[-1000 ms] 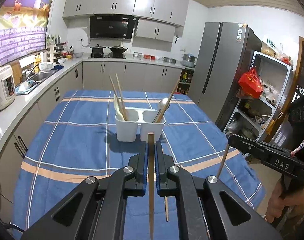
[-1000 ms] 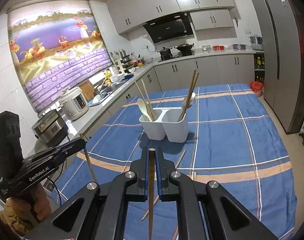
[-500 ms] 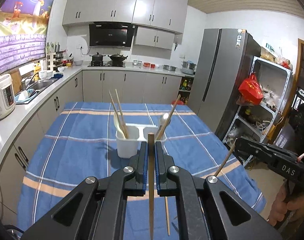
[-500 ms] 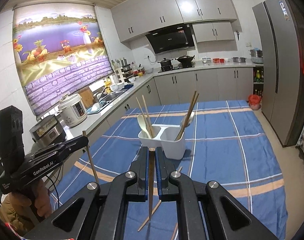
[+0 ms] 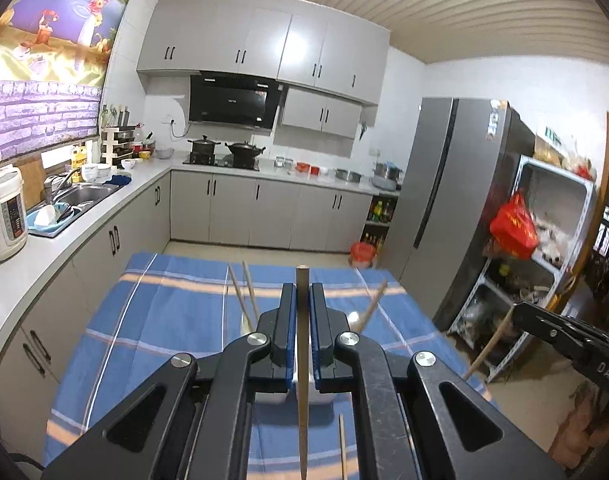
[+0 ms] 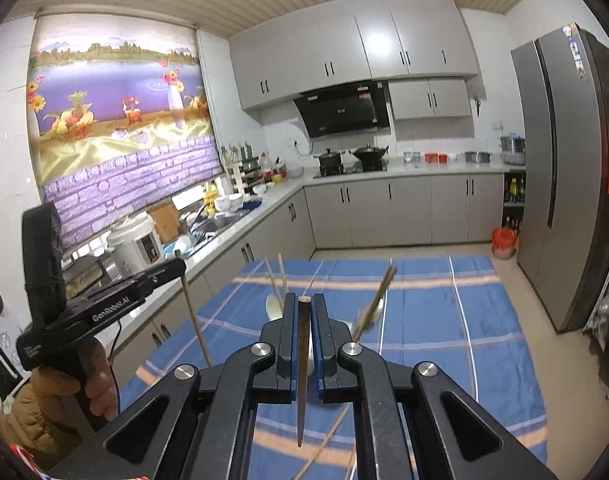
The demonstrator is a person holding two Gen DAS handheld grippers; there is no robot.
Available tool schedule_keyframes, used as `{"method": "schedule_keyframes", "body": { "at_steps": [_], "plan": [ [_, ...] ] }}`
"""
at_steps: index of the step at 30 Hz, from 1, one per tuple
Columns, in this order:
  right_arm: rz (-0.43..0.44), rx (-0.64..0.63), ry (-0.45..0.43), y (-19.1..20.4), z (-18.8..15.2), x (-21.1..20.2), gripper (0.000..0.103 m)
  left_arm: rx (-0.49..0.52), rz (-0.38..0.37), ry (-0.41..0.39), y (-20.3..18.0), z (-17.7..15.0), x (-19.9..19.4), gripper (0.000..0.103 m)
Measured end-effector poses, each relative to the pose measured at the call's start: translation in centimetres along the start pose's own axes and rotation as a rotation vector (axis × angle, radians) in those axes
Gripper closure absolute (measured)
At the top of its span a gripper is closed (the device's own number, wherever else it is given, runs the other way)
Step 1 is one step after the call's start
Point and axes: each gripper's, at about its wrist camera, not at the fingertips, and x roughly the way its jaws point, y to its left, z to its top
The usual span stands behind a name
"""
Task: Organize utensils
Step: 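Lift both held chopsticks upright and carry them above the white holder, then lower both chopsticks into the holder compartments and open both tools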
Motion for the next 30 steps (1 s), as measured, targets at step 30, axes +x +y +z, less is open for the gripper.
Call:
{"method": "schedule_keyframes", "body": {
  "at_steps": [30],
  "plan": [
    [-0.159,0.144,0.179,-6.0,2.8,18.0,0.096,-0.047,-0.020,0.123,4.5,1.6,20.1,0.097]
  ]
}}
